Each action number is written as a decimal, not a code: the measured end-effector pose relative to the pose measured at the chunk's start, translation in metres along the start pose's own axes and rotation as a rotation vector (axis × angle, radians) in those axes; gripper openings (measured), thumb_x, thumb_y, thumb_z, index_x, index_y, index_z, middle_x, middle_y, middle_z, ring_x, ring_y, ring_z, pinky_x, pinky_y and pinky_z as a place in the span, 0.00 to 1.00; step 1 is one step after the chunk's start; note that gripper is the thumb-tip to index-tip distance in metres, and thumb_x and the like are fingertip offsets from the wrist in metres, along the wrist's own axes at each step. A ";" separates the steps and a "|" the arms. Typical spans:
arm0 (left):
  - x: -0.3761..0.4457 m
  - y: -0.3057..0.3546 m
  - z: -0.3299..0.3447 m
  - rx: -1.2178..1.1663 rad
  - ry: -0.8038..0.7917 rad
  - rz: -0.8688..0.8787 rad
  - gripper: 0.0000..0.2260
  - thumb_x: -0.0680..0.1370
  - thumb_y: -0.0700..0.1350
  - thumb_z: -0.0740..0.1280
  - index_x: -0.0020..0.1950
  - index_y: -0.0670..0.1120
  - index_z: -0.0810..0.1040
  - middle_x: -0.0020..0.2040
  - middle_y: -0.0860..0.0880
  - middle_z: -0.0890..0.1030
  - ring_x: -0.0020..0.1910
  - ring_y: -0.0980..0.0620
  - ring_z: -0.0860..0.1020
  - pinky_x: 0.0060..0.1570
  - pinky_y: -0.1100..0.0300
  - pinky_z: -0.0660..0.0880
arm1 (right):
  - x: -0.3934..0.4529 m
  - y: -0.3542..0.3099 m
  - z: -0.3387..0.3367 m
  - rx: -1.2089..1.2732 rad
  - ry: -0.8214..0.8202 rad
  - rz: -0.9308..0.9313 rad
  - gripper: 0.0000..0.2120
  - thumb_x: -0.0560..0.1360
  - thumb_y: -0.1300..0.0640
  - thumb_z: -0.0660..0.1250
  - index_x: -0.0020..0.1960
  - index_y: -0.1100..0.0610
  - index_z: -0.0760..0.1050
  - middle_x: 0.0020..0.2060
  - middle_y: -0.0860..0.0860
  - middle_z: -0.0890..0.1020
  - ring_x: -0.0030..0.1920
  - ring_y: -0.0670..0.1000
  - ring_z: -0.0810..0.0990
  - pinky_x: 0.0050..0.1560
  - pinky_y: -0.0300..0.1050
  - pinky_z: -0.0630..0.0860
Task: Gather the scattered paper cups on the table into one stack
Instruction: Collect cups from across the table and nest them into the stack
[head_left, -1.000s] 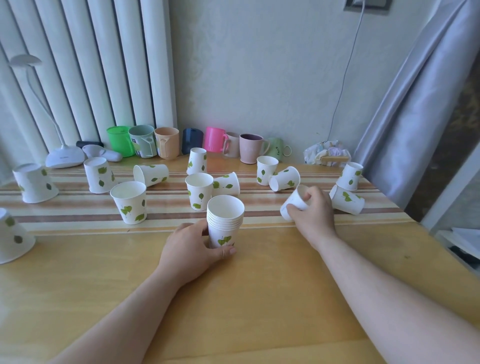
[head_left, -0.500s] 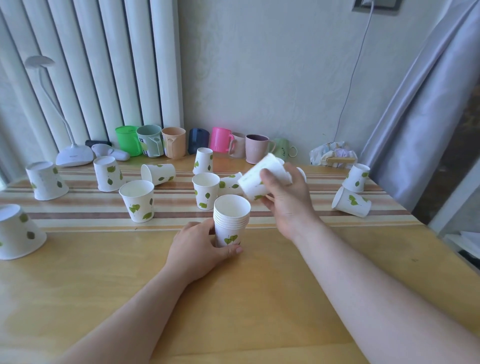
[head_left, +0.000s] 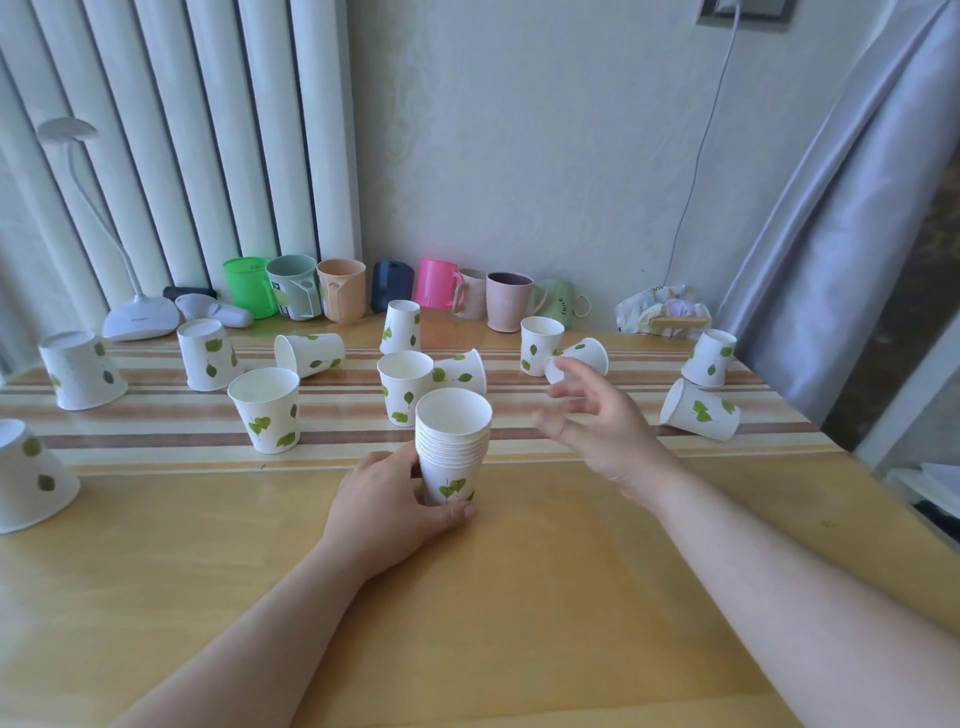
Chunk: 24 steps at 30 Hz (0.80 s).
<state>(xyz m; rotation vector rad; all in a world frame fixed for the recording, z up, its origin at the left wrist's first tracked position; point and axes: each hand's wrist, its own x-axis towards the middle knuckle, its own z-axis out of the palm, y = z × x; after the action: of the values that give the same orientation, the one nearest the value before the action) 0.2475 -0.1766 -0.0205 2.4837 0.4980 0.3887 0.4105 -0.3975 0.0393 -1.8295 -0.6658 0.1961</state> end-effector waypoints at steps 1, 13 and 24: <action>0.001 -0.001 -0.001 -0.015 -0.001 -0.016 0.32 0.66 0.72 0.76 0.64 0.60 0.74 0.52 0.65 0.80 0.59 0.52 0.75 0.56 0.50 0.75 | 0.005 0.012 -0.016 -0.074 0.085 0.020 0.30 0.66 0.39 0.80 0.66 0.30 0.75 0.61 0.43 0.82 0.62 0.43 0.80 0.57 0.46 0.80; 0.003 -0.001 0.001 -0.020 -0.006 -0.023 0.34 0.65 0.72 0.78 0.65 0.63 0.71 0.53 0.69 0.77 0.61 0.55 0.74 0.58 0.50 0.76 | 0.054 0.099 -0.137 -0.884 0.174 0.435 0.43 0.72 0.52 0.68 0.82 0.38 0.54 0.81 0.47 0.62 0.74 0.66 0.63 0.66 0.61 0.71; 0.003 -0.002 0.001 -0.010 -0.007 -0.014 0.35 0.64 0.74 0.76 0.67 0.64 0.71 0.51 0.70 0.76 0.61 0.55 0.75 0.58 0.51 0.76 | 0.018 0.068 -0.074 0.029 0.516 0.126 0.34 0.63 0.58 0.80 0.61 0.39 0.67 0.55 0.40 0.78 0.55 0.49 0.80 0.46 0.44 0.74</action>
<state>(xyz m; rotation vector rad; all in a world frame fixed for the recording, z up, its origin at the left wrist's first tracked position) 0.2504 -0.1743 -0.0218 2.4695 0.5087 0.3768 0.4812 -0.4632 0.0070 -1.7937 -0.1855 -0.1808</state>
